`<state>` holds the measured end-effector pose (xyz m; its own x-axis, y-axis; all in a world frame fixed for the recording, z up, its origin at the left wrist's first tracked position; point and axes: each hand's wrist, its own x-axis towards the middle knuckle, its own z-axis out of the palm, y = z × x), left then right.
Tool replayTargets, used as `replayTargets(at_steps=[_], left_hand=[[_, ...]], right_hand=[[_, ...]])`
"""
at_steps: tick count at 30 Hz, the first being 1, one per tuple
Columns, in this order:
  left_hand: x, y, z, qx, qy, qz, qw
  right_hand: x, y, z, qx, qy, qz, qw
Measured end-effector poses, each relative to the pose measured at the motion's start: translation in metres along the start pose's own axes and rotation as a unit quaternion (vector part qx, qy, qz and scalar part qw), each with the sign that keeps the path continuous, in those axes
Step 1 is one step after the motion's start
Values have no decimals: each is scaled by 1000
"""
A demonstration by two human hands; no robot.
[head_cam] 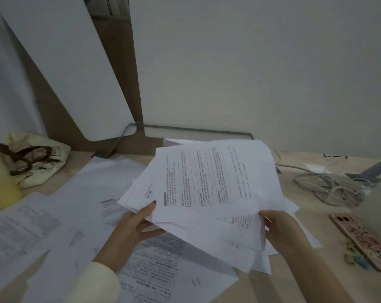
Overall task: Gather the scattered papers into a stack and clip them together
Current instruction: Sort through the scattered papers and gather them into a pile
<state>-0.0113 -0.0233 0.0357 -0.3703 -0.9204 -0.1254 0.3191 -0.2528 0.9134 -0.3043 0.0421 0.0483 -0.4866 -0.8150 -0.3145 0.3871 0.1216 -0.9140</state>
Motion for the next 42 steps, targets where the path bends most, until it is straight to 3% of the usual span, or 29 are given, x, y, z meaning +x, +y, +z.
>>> replayTargets(at_steps=[6, 10, 15, 19, 22, 25, 29, 36, 42], left_hand=[[8, -47, 4, 28, 106, -31, 994], [8, -23, -13, 64, 79, -3, 995], [3, 31, -23, 146, -38, 7, 989], [-5, 57, -23, 170, -76, 24, 982], [-10, 59, -22, 157, -57, 33, 985], [-8, 49, -24, 115, 15, 27, 993], [-8, 23, -21, 122, 23, 12, 992], [-3, -1, -29, 94, 67, 20, 993], [-4, -14, -22, 105, 38, 30, 993]], right_hand=[[-23, 55, -7, -35, -25, 78, 996], [-18, 31, -24, -208, 116, -82, 968], [-1, -21, 20, -353, -129, -148, 915], [20, -38, 49, -365, -254, -86, 892], [19, -35, 53, -347, -337, -44, 874], [13, -27, 50, -326, -286, -90, 896], [9, -9, 37, -357, -155, -177, 904], [4, 13, 11, -351, -23, -209, 912], [-9, 14, 19, -344, -60, -198, 916]])
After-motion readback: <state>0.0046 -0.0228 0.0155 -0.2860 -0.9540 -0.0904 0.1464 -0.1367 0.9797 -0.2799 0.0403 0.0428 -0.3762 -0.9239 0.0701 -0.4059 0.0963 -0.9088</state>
